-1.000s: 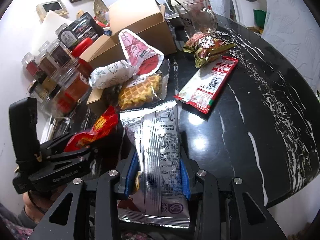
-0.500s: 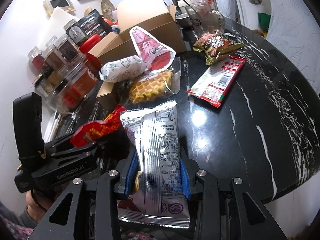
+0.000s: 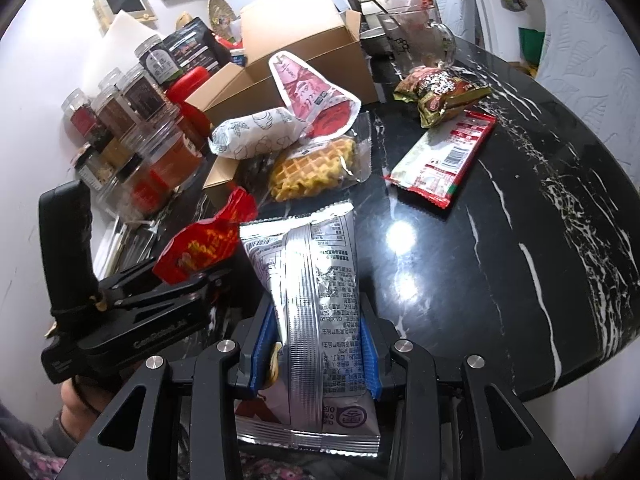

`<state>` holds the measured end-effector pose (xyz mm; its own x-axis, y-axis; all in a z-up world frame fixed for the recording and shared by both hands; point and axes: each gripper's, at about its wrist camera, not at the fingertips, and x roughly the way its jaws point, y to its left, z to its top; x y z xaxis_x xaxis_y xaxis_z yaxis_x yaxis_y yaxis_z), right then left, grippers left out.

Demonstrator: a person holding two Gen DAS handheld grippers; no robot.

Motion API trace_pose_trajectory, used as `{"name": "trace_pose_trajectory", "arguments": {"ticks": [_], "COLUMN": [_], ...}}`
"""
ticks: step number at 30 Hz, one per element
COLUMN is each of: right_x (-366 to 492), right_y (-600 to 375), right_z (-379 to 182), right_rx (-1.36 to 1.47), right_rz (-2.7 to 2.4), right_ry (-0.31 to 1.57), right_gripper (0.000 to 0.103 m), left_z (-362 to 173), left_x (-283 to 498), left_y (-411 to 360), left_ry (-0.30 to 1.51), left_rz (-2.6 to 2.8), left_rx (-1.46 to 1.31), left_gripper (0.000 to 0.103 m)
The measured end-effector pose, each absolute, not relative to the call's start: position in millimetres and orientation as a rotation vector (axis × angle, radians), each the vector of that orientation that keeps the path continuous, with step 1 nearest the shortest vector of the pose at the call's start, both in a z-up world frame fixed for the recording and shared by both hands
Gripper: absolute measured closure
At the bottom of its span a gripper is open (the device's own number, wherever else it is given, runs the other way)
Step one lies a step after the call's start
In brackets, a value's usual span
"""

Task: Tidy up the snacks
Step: 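Grasp the red-and-yellow bag with the left gripper while the right holds the silver bag, then carry both bags over the cardboard box and open both grippers inside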

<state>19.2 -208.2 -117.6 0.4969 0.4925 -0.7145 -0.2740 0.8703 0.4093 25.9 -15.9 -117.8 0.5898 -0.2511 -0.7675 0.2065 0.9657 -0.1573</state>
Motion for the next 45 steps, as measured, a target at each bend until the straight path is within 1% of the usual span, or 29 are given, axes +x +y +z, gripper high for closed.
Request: {"name": "trace_pose_trajectory", "arguments": {"ticks": [1, 6, 18, 28, 35, 45], "right_x": [19.0, 18.2, 18.5, 27.4, 48.1, 102.8], "right_y": [-208.0, -209.4, -205.9, -193.0, -181.2, -162.5], "right_z": [-117.8, -117.7, -109.1, -80.4, -56.4, -22.5], "right_rx": [0.255, 0.259, 0.247, 0.197, 0.181, 0.145], "right_rz": [0.470, 0.465, 0.477, 0.527, 0.569, 0.571], "right_ry": [0.944, 0.941, 0.918, 0.845, 0.782, 0.709], "right_gripper": [0.066, 0.066, 0.066, 0.066, 0.066, 0.066], "left_z": [-116.5, -112.5, -78.9, -35.5, -5.6, 23.6], "left_x": [25.2, 24.9, 10.5, 14.1, 30.1, 82.1], "left_y": [-14.6, -9.3, 5.6, 14.9, 22.1, 35.8], "left_ry": [0.889, 0.882, 0.826, 0.732, 0.655, 0.575], "left_rz": [-0.265, -0.258, -0.270, -0.248, -0.241, -0.216], "left_rx": [-0.069, -0.113, -0.174, -0.156, -0.158, -0.126], "left_gripper": [0.058, 0.060, 0.060, 0.060, 0.060, 0.060]}}
